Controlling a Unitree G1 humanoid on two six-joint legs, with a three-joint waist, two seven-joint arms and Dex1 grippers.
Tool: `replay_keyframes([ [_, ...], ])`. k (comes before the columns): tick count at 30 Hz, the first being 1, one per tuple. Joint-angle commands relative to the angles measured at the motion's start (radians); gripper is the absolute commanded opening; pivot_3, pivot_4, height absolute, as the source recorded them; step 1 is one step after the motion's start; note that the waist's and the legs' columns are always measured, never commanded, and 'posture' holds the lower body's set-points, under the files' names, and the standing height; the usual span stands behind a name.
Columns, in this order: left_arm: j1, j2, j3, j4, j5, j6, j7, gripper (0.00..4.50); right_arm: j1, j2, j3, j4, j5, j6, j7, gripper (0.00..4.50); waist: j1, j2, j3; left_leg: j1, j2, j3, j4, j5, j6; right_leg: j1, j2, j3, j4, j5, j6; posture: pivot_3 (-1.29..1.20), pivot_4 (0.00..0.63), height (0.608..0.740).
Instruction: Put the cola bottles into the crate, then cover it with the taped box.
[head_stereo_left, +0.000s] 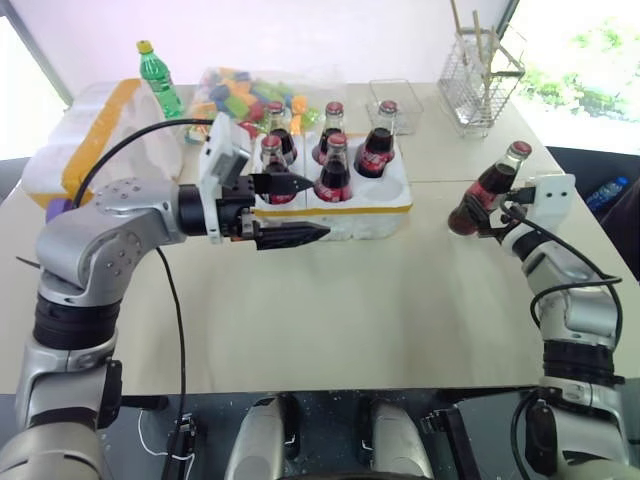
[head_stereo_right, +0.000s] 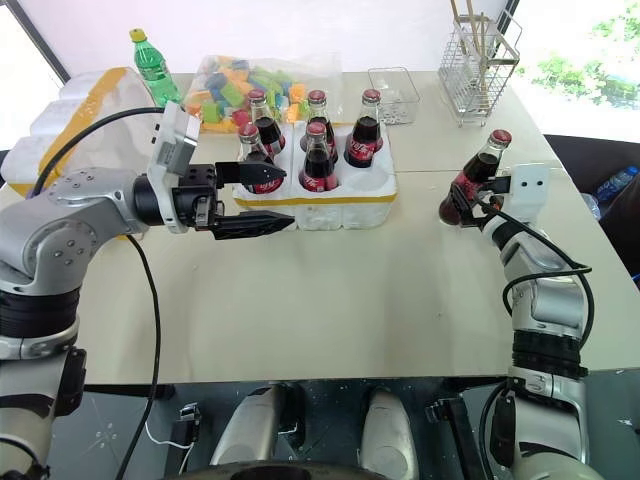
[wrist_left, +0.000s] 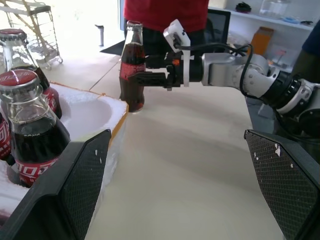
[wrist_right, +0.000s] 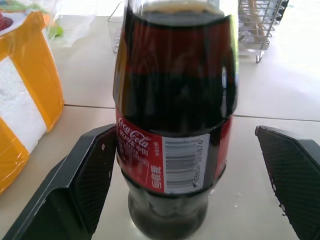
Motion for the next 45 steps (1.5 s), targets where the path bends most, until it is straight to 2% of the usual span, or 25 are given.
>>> replay_keyframes([
  [1, -0.006, 0.001, 0.019, -0.031, -0.012, -0.003, 0.008, 4.5, -0.067, -0.015, -0.001, 0.074, -0.01, -0.066, 0.008, 4.44, 0.0, 0.0, 0.0, 0.0, 0.0, 0.0, 0.0, 0.0, 0.0, 0.0, 0.0, 0.0, 0.0, 0.0, 0.0, 0.0, 0.15, 0.736],
  [3, -0.012, 0.0, 0.02, -0.03, -0.012, 0.0, 0.01, 4.5, -0.089, -0.019, 0.005, 0.12, -0.021, -0.094, 0.007, 4.44, 0.0, 0.0, 0.0, 0.0, 0.0, 0.0, 0.0, 0.0, 0.0, 0.0, 0.0, 0.0, 0.0, 0.0, 0.0, 0.0, 0.15, 0.736],
  [4, -0.014, 0.0, 0.02, -0.029, -0.012, 0.001, 0.011, 4.5, -0.095, -0.02, 0.005, 0.134, -0.023, -0.111, 0.009, 4.21, 0.001, 0.0, 0.0, 0.0, 0.0, 0.0, 0.0, 0.0, 0.0, 0.0, 0.0, 0.0, 0.0, 0.0, 0.0, 0.0, 0.15, 0.736],
  [6, -0.016, 0.003, 0.021, -0.027, -0.01, -0.001, 0.012, 4.5, -0.102, -0.022, 0.001, 0.141, -0.009, -0.122, 0.025, 3.67, 0.003, 0.0, 0.0, 0.0, 0.0, 0.0, 0.0, 0.0, 0.0, 0.0, 0.0, 0.0, 0.0, 0.0, 0.0, 0.0, 0.15, 0.736],
  [8, -0.014, 0.006, 0.025, -0.026, -0.01, -0.001, 0.012, 4.5, -0.101, -0.025, -0.001, 0.117, 0.003, -0.113, 0.033, 2.73, 0.003, 0.0, 0.0, 0.0, 0.0, 0.0, 0.0, 0.0, 0.0, 0.001, 0.0, 0.0, 0.0, 0.0, 0.0, 0.0, 0.15, 0.736],
  [11, -0.009, 0.009, 0.029, -0.027, -0.011, 0.0, 0.014, 4.5, -0.108, -0.033, -0.009, 0.071, 0.02, -0.11, 0.043, 2.73, 0.001, 0.0, 0.0, 0.0, 0.0, 0.0, 0.0, 0.0, 0.0, 0.001, 0.0, 0.0, 0.0, 0.0, 0.0, 0.0, 0.15, 0.736],
  [17, -0.003, 0.011, 0.033, -0.028, -0.012, -0.002, 0.019, 4.5, -0.224, -0.052, -0.026, -0.047, 0.092, -0.076, 0.058, 2.73, -0.007, 0.006, 0.003, 0.0, 0.0, 0.0, 0.0, 0.0, 0.0, 0.0, 0.0, 0.0, 0.0, 0.0, 0.0, 0.0, 0.15, 0.736],
  [23, 0.003, 0.013, 0.038, -0.025, -0.009, -0.006, 0.021, 4.5, -0.322, -0.021, 0.014, -0.177, 0.177, 0.033, 0.071, 2.73, -0.02, 0.008, 0.005, 0.0, 0.0, 0.0, 0.0, 0.0, 0.0, -0.001, 0.0, 0.0, 0.002, 0.0, 0.001, 0.0, 0.15, 0.736],
  [28, 0.011, 0.016, 0.045, -0.032, -0.009, -0.008, 0.026, 4.5, -0.321, 0.006, 0.081, -0.313, 0.257, 0.156, 0.114, 2.73, -0.019, 0.008, 0.005, 0.0, 0.0, 0.0, 0.0, 0.0, 0.0, -0.001, 0.0, 0.0, 0.002, 0.0, 0.001, 0.0, 0.15, 0.736],
  [32, 0.019, 0.023, 0.052, -0.036, -0.011, -0.01, 0.029, 4.5, -0.29, 0.036, 0.155, -0.351, 0.228, 0.146, 0.13, 2.73, -0.018, 0.008, 0.005, 0.0, 0.0, 0.0, 0.0, 0.0, 0.0, -0.001, 0.0, 0.0, 0.002, 0.0, 0.001, 0.0, 0.15, 0.736],
  [36, 0.023, 0.026, 0.055, -0.037, -0.012, -0.01, 0.032, 4.5, -0.302, 0.07, 0.19, -0.301, 0.21, 0.135, 0.121, 2.73, -0.016, 0.008, 0.005, -0.001, 0.0, 0.0, 0.0, 0.0, 0.0, -0.001, 0.0, 0.0, 0.002, 0.0, 0.001, 0.0, 0.15, 0.736],
  [40, 0.023, 0.028, 0.06, -0.037, -0.012, -0.011, 0.036, 4.5, -0.281, 0.051, 0.263, -0.26, 0.13, 0.116, 0.156, 2.73, -0.018, 0.008, 0.005, -0.001, 0.0, 0.0, 0.0, 0.0, 0.0, -0.001, 0.0, 0.0, 0.002, 0.0, 0.001, 0.0, 0.15, 0.736],
  [45, 0.033, 0.033, 0.067, -0.047, -0.012, -0.012, 0.04, 4.5, -0.27, 0.062, 0.292, -0.212, 0.085, 0.09, 0.175, 2.73, -0.019, 0.008, 0.005, -0.001, -0.001, 0.0, 0.0, 0.0, 0.0, -0.001, 0.0, 0.0, 0.002, 0.0, 0.001, 0.0, 0.15, 0.736],
])
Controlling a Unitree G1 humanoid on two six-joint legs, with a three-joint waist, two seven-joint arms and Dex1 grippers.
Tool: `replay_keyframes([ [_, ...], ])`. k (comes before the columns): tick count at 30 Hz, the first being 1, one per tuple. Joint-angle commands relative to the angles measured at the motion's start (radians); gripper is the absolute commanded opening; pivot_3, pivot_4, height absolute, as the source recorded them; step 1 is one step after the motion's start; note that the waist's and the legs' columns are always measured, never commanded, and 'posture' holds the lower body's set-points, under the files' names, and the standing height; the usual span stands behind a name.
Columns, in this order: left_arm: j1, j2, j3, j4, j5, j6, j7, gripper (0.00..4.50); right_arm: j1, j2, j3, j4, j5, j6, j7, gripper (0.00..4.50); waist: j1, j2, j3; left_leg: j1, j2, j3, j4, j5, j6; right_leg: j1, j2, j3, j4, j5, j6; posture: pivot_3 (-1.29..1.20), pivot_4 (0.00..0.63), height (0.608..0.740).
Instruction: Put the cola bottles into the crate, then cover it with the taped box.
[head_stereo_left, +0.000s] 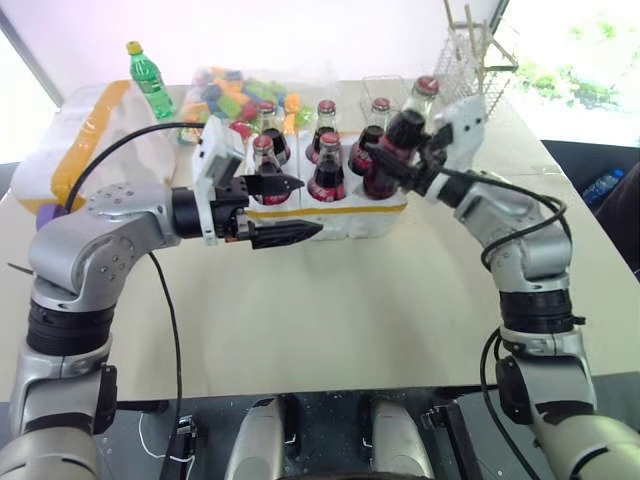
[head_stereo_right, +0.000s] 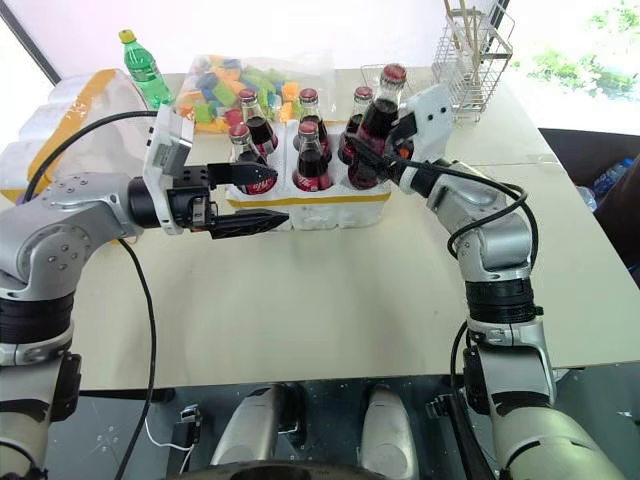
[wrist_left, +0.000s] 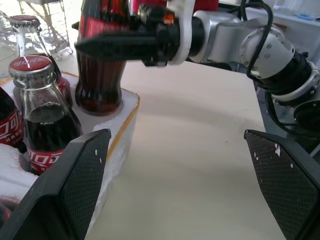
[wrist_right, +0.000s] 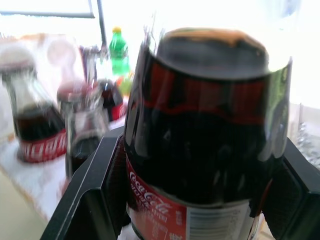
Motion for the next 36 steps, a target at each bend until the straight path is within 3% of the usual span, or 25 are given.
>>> replay_keyframes([
  [1, 0.003, 0.017, 0.039, -0.039, -0.012, -0.014, 0.002, 4.5, -0.014, 0.004, -0.008, 0.001, -0.03, -0.067, 0.012, 2.73, 0.001, 0.0, 0.0, 0.0, 0.0, 0.0, 0.0, 0.0, 0.0, 0.0, 0.0, 0.0, 0.0, 0.0, 0.0, 0.0, 0.15, 0.736],
  [12, 0.006, 0.016, 0.046, -0.041, -0.008, -0.013, 0.008, 4.5, -0.026, 0.058, 0.07, 0.252, -0.16, -0.189, 0.043, 2.73, -0.004, -0.002, -0.001, 0.001, 0.0, 0.0, 0.0, 0.0, 0.0, 0.001, 0.0, 0.0, 0.0, 0.0, 0.0, 0.0, 0.15, 0.736],
  [14, 0.008, 0.019, 0.05, -0.043, -0.009, -0.011, 0.01, 4.5, -0.032, 0.058, 0.071, 0.286, -0.178, -0.201, 0.046, 3.76, -0.006, -0.003, -0.002, 0.002, 0.0, 0.0, 0.0, 0.0, 0.0, 0.002, 0.0, 0.0, 0.0, 0.0, 0.0, 0.0, 0.15, 0.736],
  [16, 0.014, 0.026, 0.057, -0.045, -0.009, -0.009, 0.013, 4.5, -0.037, 0.059, 0.064, 0.295, -0.18, -0.202, 0.046, 4.48, -0.007, -0.004, -0.002, 0.003, 0.0, 0.0, 0.0, 0.0, 0.0, 0.003, 0.0, 0.0, 0.0, 0.0, 0.0, 0.0, 0.15, 0.736],
  [20, 0.052, 0.06, 0.095, -0.061, -0.014, 0.0, 0.03, 4.5, -0.024, 0.043, 0.05, 0.219, -0.169, -0.175, 0.054, 4.48, -0.006, -0.004, -0.002, 0.004, 0.002, 0.0, 0.0, 0.0, -0.001, 0.003, 0.0, 0.0, 0.001, 0.0, 0.0, 0.0, 0.15, 0.736],
  [24, 0.118, 0.136, 0.174, -0.104, -0.01, 0.018, 0.064, 4.5, 0.016, -0.035, 0.0, 0.039, -0.104, -0.084, 0.117, 4.48, 0.002, -0.003, -0.002, 0.002, 0.002, -0.001, 0.0, 0.0, -0.001, 0.002, 0.0, 0.0, 0.001, 0.0, 0.0, 0.0, 0.15, 0.736],
  [29, 0.201, 0.303, 0.34, -0.154, -0.007, 0.101, 0.104, 4.5, 0.064, -0.231, -0.14, -0.132, 0.036, 0.052, 0.245, 4.48, 0.003, -0.003, -0.001, 0.0, 0.001, -0.001, 0.0, 0.0, 0.0, 0.0, -0.001, 0.0, -0.001, 0.0, 0.0, 0.0, 0.15, 0.736],
  [33, 0.299, 0.505, 0.421, -0.165, 0.073, 0.282, 0.18, 4.5, 0.078, -0.398, -0.22, -0.078, 0.057, 0.107, 0.314, 4.48, -0.001, -0.004, -0.001, 0.001, 0.002, 0.0, -0.002, -0.001, 0.0, 0.001, -0.001, 0.0, -0.002, 0.0, 0.0, 0.0, 0.15, 0.736],
  [36, 0.277, 0.584, 0.469, -0.143, 0.111, 0.448, 0.295, 4.5, 0.096, -0.486, -0.262, -0.052, 0.099, 0.13, 0.404, 4.48, 0.002, -0.004, -0.001, 0.001, 0.002, 0.0, -0.004, -0.004, 0.004, 0.0, 0.0, 0.0, -0.005, -0.001, -0.001, 0.0, 0.15, 0.736],
])
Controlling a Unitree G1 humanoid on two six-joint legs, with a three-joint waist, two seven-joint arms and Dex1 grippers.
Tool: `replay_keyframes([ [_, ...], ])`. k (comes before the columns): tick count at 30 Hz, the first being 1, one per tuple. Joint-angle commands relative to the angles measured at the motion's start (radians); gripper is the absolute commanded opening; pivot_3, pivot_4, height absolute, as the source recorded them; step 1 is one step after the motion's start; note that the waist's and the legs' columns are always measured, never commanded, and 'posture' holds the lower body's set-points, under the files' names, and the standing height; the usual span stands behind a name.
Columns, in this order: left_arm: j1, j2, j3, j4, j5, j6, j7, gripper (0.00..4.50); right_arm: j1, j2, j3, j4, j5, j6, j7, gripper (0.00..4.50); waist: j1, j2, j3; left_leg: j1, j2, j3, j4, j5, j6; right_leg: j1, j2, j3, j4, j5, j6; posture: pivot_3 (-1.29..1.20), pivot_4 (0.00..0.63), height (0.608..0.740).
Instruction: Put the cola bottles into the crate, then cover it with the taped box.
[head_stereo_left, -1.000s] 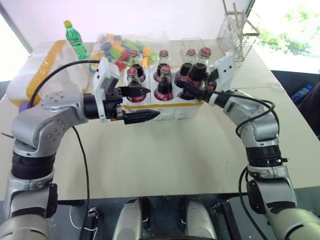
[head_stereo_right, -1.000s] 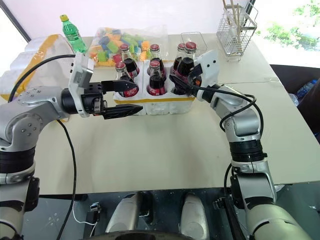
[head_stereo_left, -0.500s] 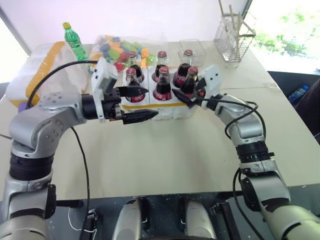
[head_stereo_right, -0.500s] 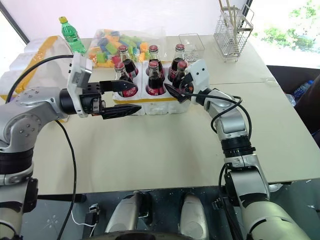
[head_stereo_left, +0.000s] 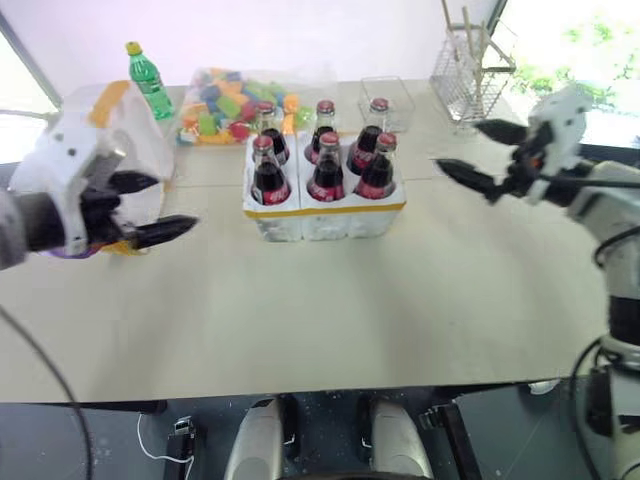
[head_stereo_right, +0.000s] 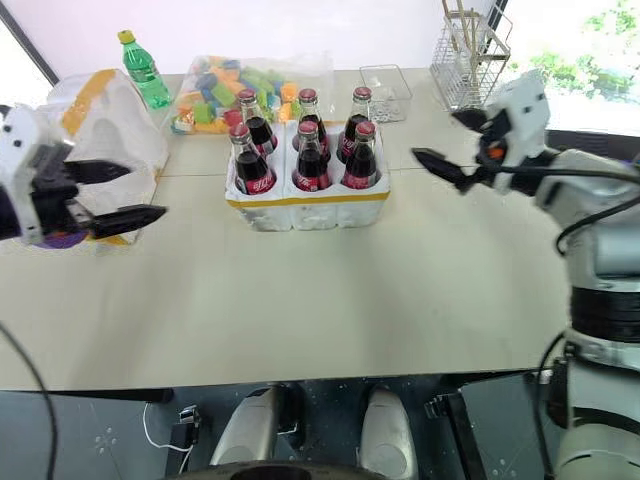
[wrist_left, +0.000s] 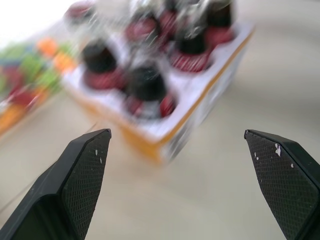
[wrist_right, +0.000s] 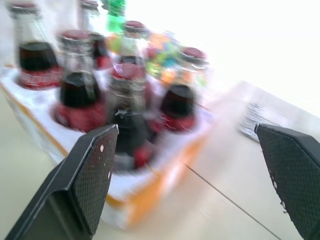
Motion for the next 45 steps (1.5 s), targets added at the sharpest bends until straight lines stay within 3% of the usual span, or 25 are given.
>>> replay_keyframes([
  [1, -0.06, 0.07, 0.095, -0.006, 0.042, 0.202, 0.124, 4.5, 0.013, -0.085, -0.067, -0.013, 0.091, 0.026, 0.135, 4.48, 0.002, 0.0, 0.0, 0.0, 0.0, 0.0, 0.0, 0.0, 0.0, 0.0, 0.0, 0.0, 0.0, 0.0, 0.0, 0.0, 0.15, 0.736],
  [6, -0.115, 0.152, 0.116, -0.03, 0.046, 0.424, 0.168, 4.5, -0.013, -0.15, -0.092, -0.09, 0.255, 0.091, 0.302, 4.48, -0.003, 0.0, 0.0, -0.001, 0.0, 0.0, -0.001, 0.001, -0.002, -0.001, 0.0, 0.0, -0.001, 0.001, 0.001, 0.0, 0.15, 0.736],
  [9, -0.086, 0.161, 0.129, 0.023, 0.064, 0.44, 0.208, 4.5, -0.056, -0.147, -0.077, -0.116, 0.309, 0.11, 0.325, 4.48, -0.003, 0.0, 0.0, 0.0, 0.0, 0.001, -0.004, 0.003, -0.004, -0.002, 0.0, 0.0, -0.001, 0.001, 0.001, 0.0, 0.15, 0.736],
  [15, 0.078, 0.141, 0.25, 0.107, 0.042, 0.44, 0.252, 4.5, -0.098, -0.162, -0.015, -0.092, 0.273, 0.06, 0.374, 4.48, 0.0, -0.001, 0.0, 0.0, 0.0, 0.001, -0.009, 0.005, -0.007, -0.004, 0.0, 0.0, -0.003, 0.0, 0.0, 0.0, 0.15, 0.736],
  [18, 0.11, 0.121, 0.243, 0.136, 0.051, 0.44, 0.245, 4.5, -0.13, -0.17, -0.002, -0.076, 0.279, 0.056, 0.392, 4.48, 0.002, -0.001, 0.0, -0.001, 0.0, 0.003, -0.01, 0.005, -0.008, -0.005, -0.001, 0.0, -0.003, 0.0, 0.0, 0.0, 0.15, 0.736],
  [28, -0.028, 0.017, -0.015, 0.306, 0.138, 0.308, 0.267, 4.5, -0.172, -0.166, -0.001, -0.11, 0.307, 0.073, 0.394, 4.48, 0.002, -0.002, 0.0, -0.001, 0.0, 0.003, -0.01, 0.004, -0.01, -0.005, -0.001, 0.0, -0.003, 0.001, 0.0, 0.0, 0.15, 0.736],
  [44, -0.341, -0.029, -0.407, 0.724, 0.307, 0.051, 0.077, 4.5, -0.084, -0.162, -0.048, -0.202, 0.339, 0.089, 0.31, 4.48, 0.005, -0.003, -0.001, 0.0, -0.002, 0.009, -0.009, 0.006, -0.008, -0.005, -0.001, 0.001, -0.001, 0.001, 0.0, 0.0, 0.15, 0.736],
  [45, -0.357, -0.033, -0.42, 0.742, 0.318, 0.042, 0.065, 4.24, -0.082, -0.162, -0.049, -0.204, 0.341, 0.089, 0.306, 4.5, 0.007, -0.003, -0.001, 0.0, -0.002, 0.009, -0.009, 0.006, -0.008, -0.006, -0.001, 0.001, 0.0, 0.001, 0.0, 0.0, 0.15, 0.736],
])
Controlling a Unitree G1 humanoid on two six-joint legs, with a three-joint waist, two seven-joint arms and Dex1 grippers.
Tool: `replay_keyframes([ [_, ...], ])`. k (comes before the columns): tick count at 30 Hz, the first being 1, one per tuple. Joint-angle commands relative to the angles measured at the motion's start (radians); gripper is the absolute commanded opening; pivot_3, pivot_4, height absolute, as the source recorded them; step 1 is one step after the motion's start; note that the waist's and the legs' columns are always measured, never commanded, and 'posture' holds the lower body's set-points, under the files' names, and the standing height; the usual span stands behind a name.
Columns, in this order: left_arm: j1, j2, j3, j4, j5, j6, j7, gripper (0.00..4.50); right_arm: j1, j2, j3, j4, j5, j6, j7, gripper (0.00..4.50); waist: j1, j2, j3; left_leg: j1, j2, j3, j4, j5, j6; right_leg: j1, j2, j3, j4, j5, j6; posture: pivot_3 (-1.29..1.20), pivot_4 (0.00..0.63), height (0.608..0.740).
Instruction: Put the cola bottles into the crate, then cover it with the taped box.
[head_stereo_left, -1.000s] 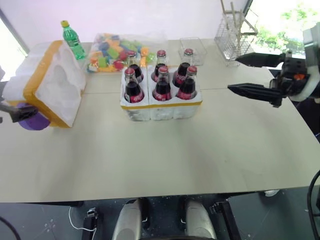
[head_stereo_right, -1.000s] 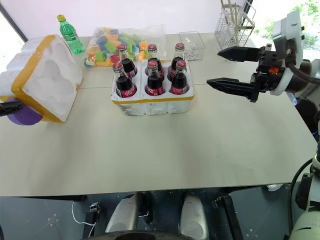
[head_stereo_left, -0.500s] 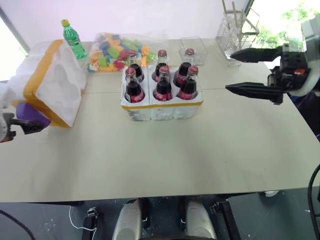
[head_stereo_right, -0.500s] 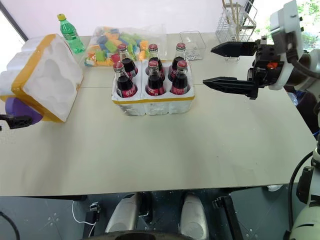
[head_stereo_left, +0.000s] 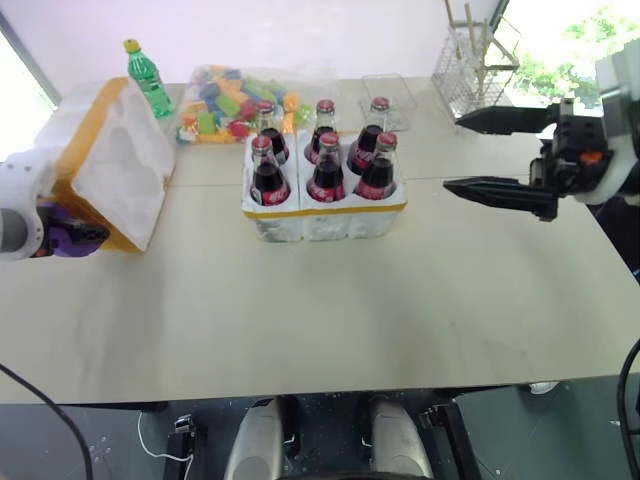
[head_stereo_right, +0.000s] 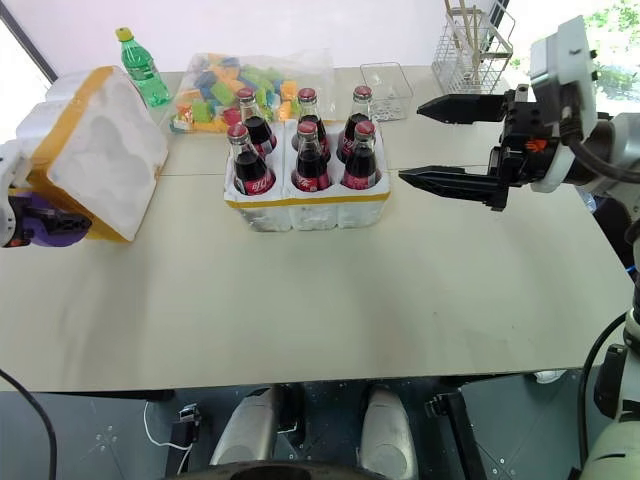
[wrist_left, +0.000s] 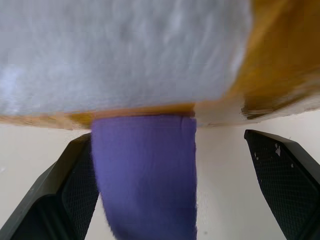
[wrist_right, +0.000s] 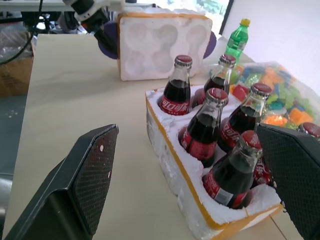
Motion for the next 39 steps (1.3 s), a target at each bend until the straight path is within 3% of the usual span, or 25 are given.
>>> replay_keyframes([
  [1, -0.056, -0.006, -0.04, 0.057, 0.046, -0.053, -0.054, 3.96, -0.001, -0.011, -0.039, -0.03, 0.02, -0.004, -0.019, 4.5, 0.003, 0.0, 0.0, 0.0, 0.0, 0.0, 0.0, 0.0, 0.0, 0.0, 0.0, 0.0, 0.0, 0.0, 0.0, 0.0, 0.15, 0.736],
  [2, -0.065, -0.006, -0.054, 0.067, 0.06, -0.066, -0.066, 3.68, 0.002, -0.012, -0.041, -0.031, 0.021, -0.006, -0.021, 4.5, 0.006, 0.0, 0.0, 0.0, 0.0, 0.0, 0.001, 0.0, 0.0, 0.0, 0.0, 0.0, 0.001, 0.0, 0.0, 0.0, 0.15, 0.736],
  [6, -0.103, -0.014, -0.084, 0.112, 0.102, -0.091, -0.099, 1.63, 0.012, -0.02, -0.051, -0.041, 0.03, -0.008, -0.023, 4.5, 0.014, -0.001, 0.0, 0.0, 0.001, 0.0, 0.001, 0.0, 0.0, 0.0, 0.0, 0.0, 0.001, 0.0, 0.0, 0.0, 0.15, 0.736],
  [9, -0.123, -0.019, -0.093, 0.13, 0.129, -0.101, -0.108, 0.38, 0.014, -0.028, -0.059, -0.03, 0.051, 0.02, -0.023, 4.5, 0.017, -0.001, 0.0, 0.0, 0.001, 0.0, 0.001, 0.0, 0.0, 0.0, 0.0, 0.0, 0.002, 0.0, 0.0, 0.0, 0.15, 0.736],
  [21, -0.153, -0.039, -0.09, 0.146, 0.213, -0.205, -0.13, 0.34, 0.01, -0.025, -0.036, -0.005, -0.001, -0.025, -0.042, 4.5, 0.018, -0.002, -0.001, 0.0, 0.001, 0.0, 0.003, 0.0, 0.001, -0.001, 0.0, 0.0, 0.004, 0.0, 0.0, 0.0, 0.15, 0.736],
  [30, -0.165, -0.103, 0.019, -0.045, 0.269, -0.552, -0.057, 0.34, 0.021, -0.034, -0.053, 0.022, -0.023, -0.019, -0.067, 4.5, 0.019, -0.005, 0.001, -0.004, 0.003, -0.003, 0.014, -0.003, 0.005, 0.0, -0.001, 0.0, 0.006, 0.0, 0.0, 0.0, 0.15, 0.736],
  [32, -0.144, -0.117, 0.015, -0.117, 0.314, -0.708, -0.032, 0.34, 0.028, -0.032, -0.058, 0.012, -0.019, -0.012, -0.077, 4.5, 0.019, -0.005, 0.001, -0.004, 0.003, -0.003, 0.014, -0.003, 0.005, 0.0, -0.001, 0.0, 0.006, 0.0, 0.0, 0.0, 0.15, 0.736],
  [39, -0.151, -0.19, -0.069, -0.19, 0.441, -0.961, -0.022, 0.34, 0.061, -0.021, -0.078, -0.008, -0.005, 0.006, -0.119, 4.5, 0.018, -0.005, 0.001, -0.003, 0.003, 0.001, 0.014, -0.003, 0.005, 0.0, -0.001, 0.0, 0.007, 0.0, 0.0, 0.0, 0.15, 0.736],
])
